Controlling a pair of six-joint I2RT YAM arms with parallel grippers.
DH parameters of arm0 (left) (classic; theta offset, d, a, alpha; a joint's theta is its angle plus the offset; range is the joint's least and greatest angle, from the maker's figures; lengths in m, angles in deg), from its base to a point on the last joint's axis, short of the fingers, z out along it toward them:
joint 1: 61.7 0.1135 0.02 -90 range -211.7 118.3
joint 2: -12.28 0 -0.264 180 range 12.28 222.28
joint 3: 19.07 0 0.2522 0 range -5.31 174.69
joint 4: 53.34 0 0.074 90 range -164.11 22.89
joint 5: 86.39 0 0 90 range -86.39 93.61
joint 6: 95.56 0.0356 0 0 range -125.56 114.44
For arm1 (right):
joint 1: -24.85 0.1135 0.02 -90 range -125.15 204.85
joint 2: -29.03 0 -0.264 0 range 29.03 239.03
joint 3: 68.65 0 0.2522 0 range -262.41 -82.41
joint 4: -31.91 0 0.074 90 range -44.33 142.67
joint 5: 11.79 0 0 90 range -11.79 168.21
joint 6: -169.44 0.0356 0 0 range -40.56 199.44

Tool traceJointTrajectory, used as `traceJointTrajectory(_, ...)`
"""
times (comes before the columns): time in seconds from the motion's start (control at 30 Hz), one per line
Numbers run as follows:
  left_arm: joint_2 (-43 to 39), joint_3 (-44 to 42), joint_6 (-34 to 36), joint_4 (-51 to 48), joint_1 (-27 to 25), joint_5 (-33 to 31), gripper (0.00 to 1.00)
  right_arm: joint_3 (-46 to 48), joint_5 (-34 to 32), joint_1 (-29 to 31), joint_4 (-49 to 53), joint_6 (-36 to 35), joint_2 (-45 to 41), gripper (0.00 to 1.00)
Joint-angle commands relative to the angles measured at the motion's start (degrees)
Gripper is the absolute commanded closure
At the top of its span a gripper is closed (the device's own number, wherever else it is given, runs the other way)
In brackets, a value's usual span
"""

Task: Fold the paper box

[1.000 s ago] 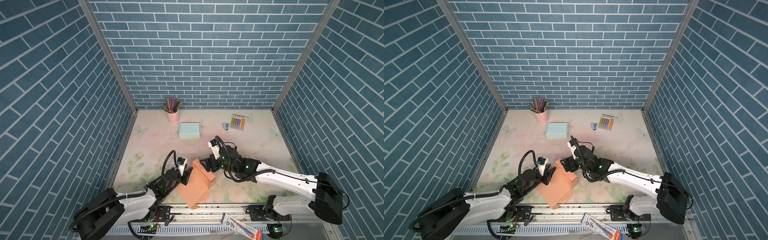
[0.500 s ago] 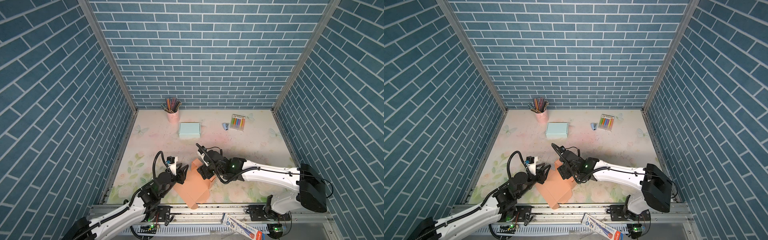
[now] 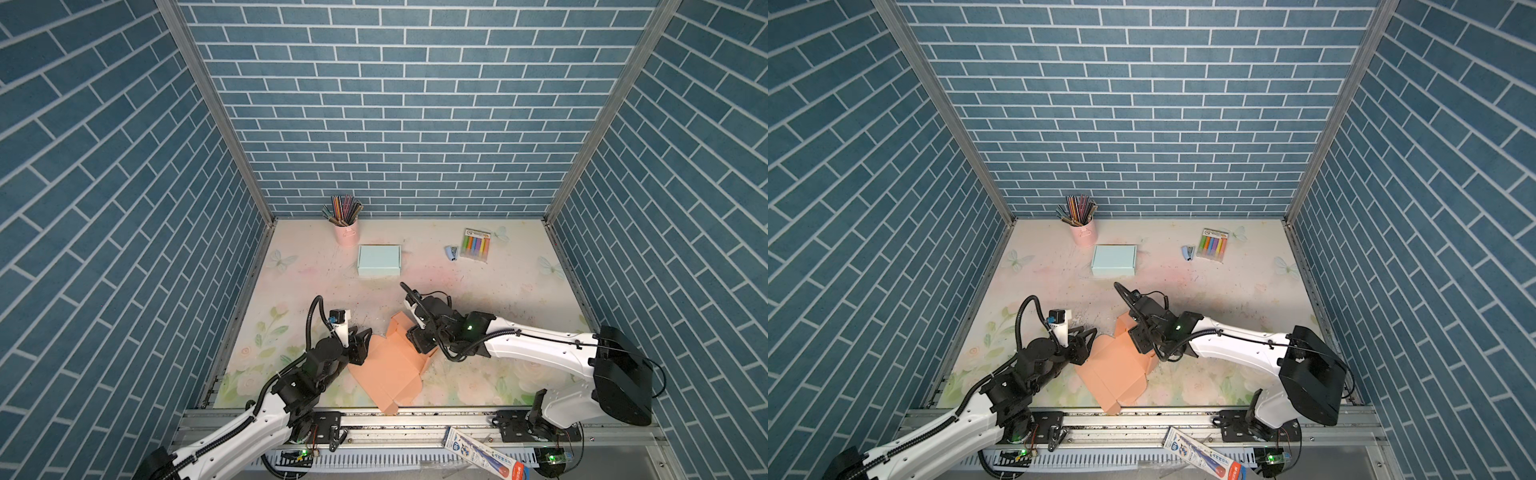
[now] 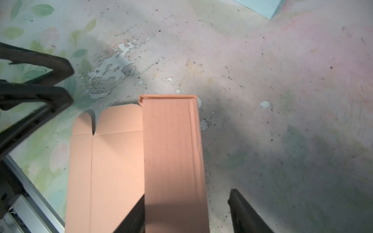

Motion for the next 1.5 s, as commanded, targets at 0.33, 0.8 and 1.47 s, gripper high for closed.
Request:
traceJointTrajectory(0.33,4.26,12.70,-1.79,-13.29,0.30,-3.16,0.49,11.80,15.12,-13.93,-10.97,1.94,-8.90,0.44)
traceJointTrajectory(0.8,5.78,12.53,-4.29,-10.87,0.33,3.95,0.14,24.25,31.77,-30.47,-23.92,7.14,-14.52,0.44)
traceJointTrajectory(1.47,18.12,3.96,-15.40,14.20,-1.72,19.26,0.12,32.39,40.43,-39.04,-35.98,12.77,-14.20,0.46)
